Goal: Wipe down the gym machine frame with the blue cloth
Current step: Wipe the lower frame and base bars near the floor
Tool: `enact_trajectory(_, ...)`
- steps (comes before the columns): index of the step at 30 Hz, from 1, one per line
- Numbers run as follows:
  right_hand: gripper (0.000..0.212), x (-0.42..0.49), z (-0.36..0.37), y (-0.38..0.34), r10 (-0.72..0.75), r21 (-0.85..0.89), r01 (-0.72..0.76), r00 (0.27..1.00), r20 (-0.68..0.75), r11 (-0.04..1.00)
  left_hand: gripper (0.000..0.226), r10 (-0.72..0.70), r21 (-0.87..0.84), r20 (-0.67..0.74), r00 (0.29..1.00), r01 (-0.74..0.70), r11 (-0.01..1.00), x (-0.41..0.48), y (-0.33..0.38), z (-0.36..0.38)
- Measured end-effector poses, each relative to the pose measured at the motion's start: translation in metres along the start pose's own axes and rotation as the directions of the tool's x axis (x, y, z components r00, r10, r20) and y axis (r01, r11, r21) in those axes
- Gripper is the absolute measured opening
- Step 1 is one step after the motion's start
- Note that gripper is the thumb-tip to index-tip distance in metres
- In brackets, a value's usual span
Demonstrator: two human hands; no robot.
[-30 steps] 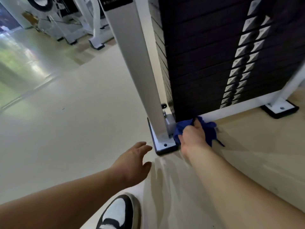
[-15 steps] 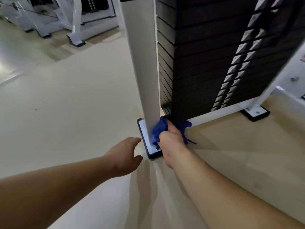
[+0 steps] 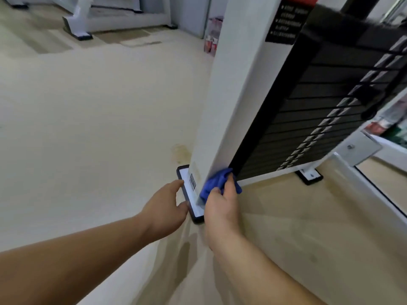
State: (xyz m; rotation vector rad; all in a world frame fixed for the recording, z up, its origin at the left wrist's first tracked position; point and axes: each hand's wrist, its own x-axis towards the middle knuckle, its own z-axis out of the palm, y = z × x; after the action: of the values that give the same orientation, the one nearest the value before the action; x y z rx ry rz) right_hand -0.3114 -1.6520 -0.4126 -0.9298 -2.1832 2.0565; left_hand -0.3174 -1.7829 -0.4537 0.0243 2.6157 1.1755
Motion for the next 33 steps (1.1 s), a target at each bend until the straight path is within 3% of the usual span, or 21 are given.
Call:
enact_trajectory(2,0.063,-0.011,0.002,-0.011,-0.092,-0.015,0.092,0.995,-0.039,0.996,0.065,0.054,0.055,0.037,0.998,-0.056,0.997,-0.003,-0.001,-0.014)
enact_trajectory(5,0.070,-0.013,0.006,-0.020,-0.085,-0.028,0.083,0.994,-0.072,0.996,0.064,0.137,0.104,0.042,0.990,-0.141,0.984,0.006,-0.001,-0.039)
enact_trajectory(9,0.065,0.002,0.000,-0.030,-0.152,-0.111,0.131,0.966,-0.207,0.985,0.063,0.179,-0.012,0.023,0.984,-0.179,0.984,0.031,0.010,-0.037)
enact_trajectory(13,0.062,0.003,-0.006,-0.056,-0.190,0.014,0.201,0.945,-0.267,0.979,0.057,0.194,-0.075,0.070,0.979,-0.188,0.979,0.047,0.029,-0.024)
enact_trajectory(18,0.050,-0.023,-0.006,-0.083,-0.300,0.044,0.330,0.898,-0.321,0.943,0.048,0.188,-0.173,-0.008,0.982,-0.187,0.967,0.056,0.033,-0.031)
enact_trajectory(21,0.034,-0.024,-0.002,-0.086,-0.233,0.042,0.262,0.910,-0.344,0.964,0.053,0.205,-0.185,0.000,0.979,-0.202,0.962,0.059,0.030,-0.040)
enact_trajectory(24,0.017,-0.030,0.001,-0.084,-0.256,-0.091,0.240,0.917,-0.306,0.967,0.058,0.201,-0.229,0.004,0.980,-0.195,0.954,0.063,0.036,-0.053)
enact_trajectory(29,0.016,-0.044,-0.005,-0.112,-0.398,-0.102,0.387,0.856,-0.331,0.916,0.055,0.233,-0.281,-0.091,0.968,-0.250,0.927,0.063,0.051,-0.071)
enact_trajectory(33,0.034,-0.042,-0.001,-0.130,-0.478,-0.067,0.490,0.797,-0.368,0.869,0.054,0.286,-0.276,-0.125,0.950,-0.310,0.910,0.061,0.061,-0.085)
